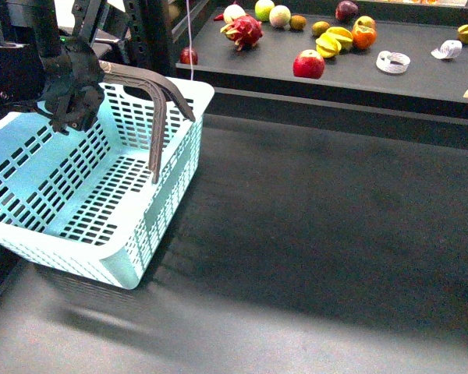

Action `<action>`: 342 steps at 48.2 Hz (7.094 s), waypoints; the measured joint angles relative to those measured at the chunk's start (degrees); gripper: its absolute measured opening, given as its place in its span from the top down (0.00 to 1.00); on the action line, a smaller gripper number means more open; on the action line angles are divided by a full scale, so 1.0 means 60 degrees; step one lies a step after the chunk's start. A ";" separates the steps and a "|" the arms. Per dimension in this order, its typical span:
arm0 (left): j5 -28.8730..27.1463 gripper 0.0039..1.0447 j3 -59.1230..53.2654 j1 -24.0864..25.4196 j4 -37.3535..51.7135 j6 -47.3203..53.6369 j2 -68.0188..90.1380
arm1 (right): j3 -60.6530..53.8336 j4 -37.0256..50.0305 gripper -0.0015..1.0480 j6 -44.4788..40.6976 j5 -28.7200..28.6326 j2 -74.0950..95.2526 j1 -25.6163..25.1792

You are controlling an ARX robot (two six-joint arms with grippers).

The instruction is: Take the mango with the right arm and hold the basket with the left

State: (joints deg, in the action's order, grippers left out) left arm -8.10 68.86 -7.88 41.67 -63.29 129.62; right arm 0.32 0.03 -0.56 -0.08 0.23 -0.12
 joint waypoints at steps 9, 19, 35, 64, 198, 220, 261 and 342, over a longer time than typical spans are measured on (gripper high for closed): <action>0.0033 0.59 0.0164 -0.0015 -0.0073 0.0004 0.0146 | 0.0000 0.0000 0.08 0.0000 0.0000 0.0000 0.0000; 0.0390 0.84 -0.0186 -0.0197 -0.0073 -0.0674 -0.0131 | 0.0000 0.0000 0.08 0.0000 -0.0004 0.0000 0.0000; 0.1450 0.85 -0.2834 -0.0914 0.0929 0.1078 -0.2798 | 0.0000 0.0000 0.08 0.0000 0.0000 0.0000 0.0000; 0.3490 0.85 -0.4561 -0.4258 0.1337 0.5839 -0.4437 | 0.0000 0.0000 0.08 0.0000 0.0000 0.0000 0.0000; 0.4295 0.86 -0.4459 -0.4575 0.2171 0.6477 -0.3177 | 0.3606 0.9675 0.08 -0.1912 -0.0597 2.0866 -0.4364; 0.4291 0.86 -0.4459 -0.4575 0.2171 0.6477 -0.3177 | 0.6116 0.9566 0.08 -0.1902 -0.0098 2.4327 -0.4437; 0.4295 0.86 -0.4459 -0.4575 0.2171 0.6477 -0.3177 | 0.7672 0.9082 0.39 -0.1566 0.0131 2.6010 -0.4229; 0.4295 0.86 -0.4459 -0.4575 0.2171 0.6477 -0.3177 | 0.6054 0.8011 0.20 0.3898 -0.3464 1.7828 0.1548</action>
State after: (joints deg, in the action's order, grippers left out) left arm 17.67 42.11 -35.33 54.70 -24.43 110.56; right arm 36.64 48.10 22.83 -20.86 107.20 9.17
